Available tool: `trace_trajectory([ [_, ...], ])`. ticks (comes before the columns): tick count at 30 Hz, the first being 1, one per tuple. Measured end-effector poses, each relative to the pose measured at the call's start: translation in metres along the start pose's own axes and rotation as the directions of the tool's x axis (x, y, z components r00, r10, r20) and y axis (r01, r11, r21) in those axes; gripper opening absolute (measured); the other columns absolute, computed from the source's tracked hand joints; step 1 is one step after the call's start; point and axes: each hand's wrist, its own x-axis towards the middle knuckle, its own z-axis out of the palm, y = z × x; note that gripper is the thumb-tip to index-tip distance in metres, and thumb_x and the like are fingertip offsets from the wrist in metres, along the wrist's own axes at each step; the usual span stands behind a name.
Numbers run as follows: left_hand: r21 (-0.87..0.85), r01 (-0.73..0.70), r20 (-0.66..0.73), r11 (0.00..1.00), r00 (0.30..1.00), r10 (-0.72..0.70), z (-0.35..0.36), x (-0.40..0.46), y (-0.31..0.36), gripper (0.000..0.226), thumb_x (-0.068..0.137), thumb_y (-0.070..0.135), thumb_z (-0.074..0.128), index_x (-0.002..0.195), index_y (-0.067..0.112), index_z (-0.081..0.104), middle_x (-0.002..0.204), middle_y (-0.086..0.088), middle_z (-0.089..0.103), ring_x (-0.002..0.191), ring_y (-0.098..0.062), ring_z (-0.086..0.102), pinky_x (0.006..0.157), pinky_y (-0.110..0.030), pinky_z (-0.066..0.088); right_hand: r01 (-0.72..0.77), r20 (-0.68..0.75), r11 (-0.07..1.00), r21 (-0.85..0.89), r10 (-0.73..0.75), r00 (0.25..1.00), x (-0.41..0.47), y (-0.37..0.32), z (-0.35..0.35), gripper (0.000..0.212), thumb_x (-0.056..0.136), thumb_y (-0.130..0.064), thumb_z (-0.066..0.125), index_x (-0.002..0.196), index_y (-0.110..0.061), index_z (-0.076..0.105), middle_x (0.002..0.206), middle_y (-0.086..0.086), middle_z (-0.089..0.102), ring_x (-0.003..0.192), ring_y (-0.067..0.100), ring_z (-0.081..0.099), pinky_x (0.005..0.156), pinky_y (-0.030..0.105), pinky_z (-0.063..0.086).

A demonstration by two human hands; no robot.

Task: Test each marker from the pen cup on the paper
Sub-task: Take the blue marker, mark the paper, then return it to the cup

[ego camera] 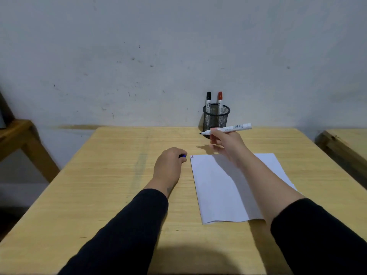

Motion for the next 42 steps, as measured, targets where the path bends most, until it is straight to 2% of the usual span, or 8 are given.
trace_trajectory([
  [3,-0.176,0.001,-0.029,0.984,1.0,-0.006,-0.014,0.01,0.016,0.01,0.086,0.015,0.065,0.092,0.017,0.073,0.088,0.002,0.072,0.084,-0.015,0.064,0.077,-0.028,0.05,0.041,0.002,0.995,0.09,-0.042,0.999,-0.008,-0.016,-0.004,0.008,0.088,0.0,0.059,0.083,-0.005,0.063,0.081,0.011,0.063,0.071,0.019,0.057,0.081,0.029,0.056],
  [9,-0.473,-0.098,-0.054,0.876,0.995,0.082,-0.042,0.034,0.068,0.024,0.078,0.003,0.074,0.101,0.009,0.071,0.079,0.001,0.067,0.072,-0.01,0.063,0.067,-0.021,0.058,0.139,0.051,0.985,0.106,-0.145,0.988,-0.018,-0.054,-0.012,0.017,0.088,0.003,0.06,0.103,0.009,0.058,0.086,0.018,0.066,0.071,0.021,0.064,0.074,0.023,0.06],
  [16,-0.445,-0.173,-0.09,0.878,0.985,0.148,-0.043,0.038,0.089,0.016,0.077,0.003,0.074,0.091,0.011,0.074,0.077,0.001,0.071,0.058,0.005,0.062,0.073,-0.02,0.056,0.161,0.069,0.981,0.104,-0.169,0.983,-0.028,-0.07,-0.021,0.017,0.086,0.004,0.062,0.103,0.005,0.059,0.091,0.02,0.068,0.068,0.017,0.07,0.082,0.026,0.059],
  [28,-0.403,-0.224,-0.102,0.887,0.974,0.2,-0.042,0.029,0.108,0.009,0.079,0.006,0.073,0.088,0.007,0.076,0.074,-0.001,0.07,0.063,-0.003,0.062,0.064,-0.008,0.049,0.104,0.052,0.993,0.059,-0.107,0.993,-0.037,-0.07,-0.013,0.006,0.088,0.003,0.059,0.094,0.001,0.061,0.09,0.02,0.068,0.078,0.023,0.068,0.077,0.024,0.059],
  [34,-0.397,-0.197,-0.117,0.897,0.98,0.163,-0.031,0.027,0.102,0.006,0.078,0.007,0.073,0.083,0.009,0.076,0.074,-0.004,0.072,0.069,-0.014,0.065,0.075,-0.03,0.056,0.056,-0.013,0.992,0.109,-0.055,0.998,-0.036,-0.054,-0.009,0.006,0.088,0.004,0.06,0.092,0.0,0.061,0.084,0.016,0.068,0.07,0.02,0.067,0.075,0.023,0.059],
  [37,-0.38,-0.197,-0.103,0.904,0.98,0.17,-0.031,0.026,0.098,0.006,0.08,0.008,0.072,0.082,0.012,0.075,0.073,0.0,0.071,0.072,-0.015,0.066,0.076,-0.029,0.055,0.056,-0.009,0.993,0.101,-0.056,0.998,-0.035,-0.051,-0.007,0.009,0.088,0.002,0.061,0.096,0.002,0.062,0.085,0.016,0.069,0.069,0.018,0.068,0.075,0.023,0.059],
  [40,-0.364,-0.186,-0.107,0.913,0.982,0.157,-0.035,0.033,0.096,0.006,0.081,0.009,0.071,0.083,0.014,0.074,0.076,0.001,0.07,0.073,-0.013,0.064,0.073,-0.02,0.05,0.079,-0.015,0.987,-0.139,-0.082,0.997,-0.035,-0.058,-0.006,0.016,0.087,-0.009,0.066,0.091,0.007,0.067,0.081,0.019,0.068,0.066,0.023,0.065,0.073,0.028,0.061],
  [42,-0.35,-0.167,-0.122,0.922,0.984,0.132,-0.04,0.042,0.094,0.005,0.081,0.011,0.072,0.083,0.015,0.073,0.077,0.001,0.07,0.073,-0.012,0.063,0.074,-0.021,0.047,0.149,-0.08,0.83,-0.537,-0.227,0.971,-0.034,-0.064,-0.006,0.019,0.083,-0.018,0.07,0.077,0.0,0.07,0.077,0.018,0.071,0.065,0.025,0.065,0.072,0.036,0.061],
])
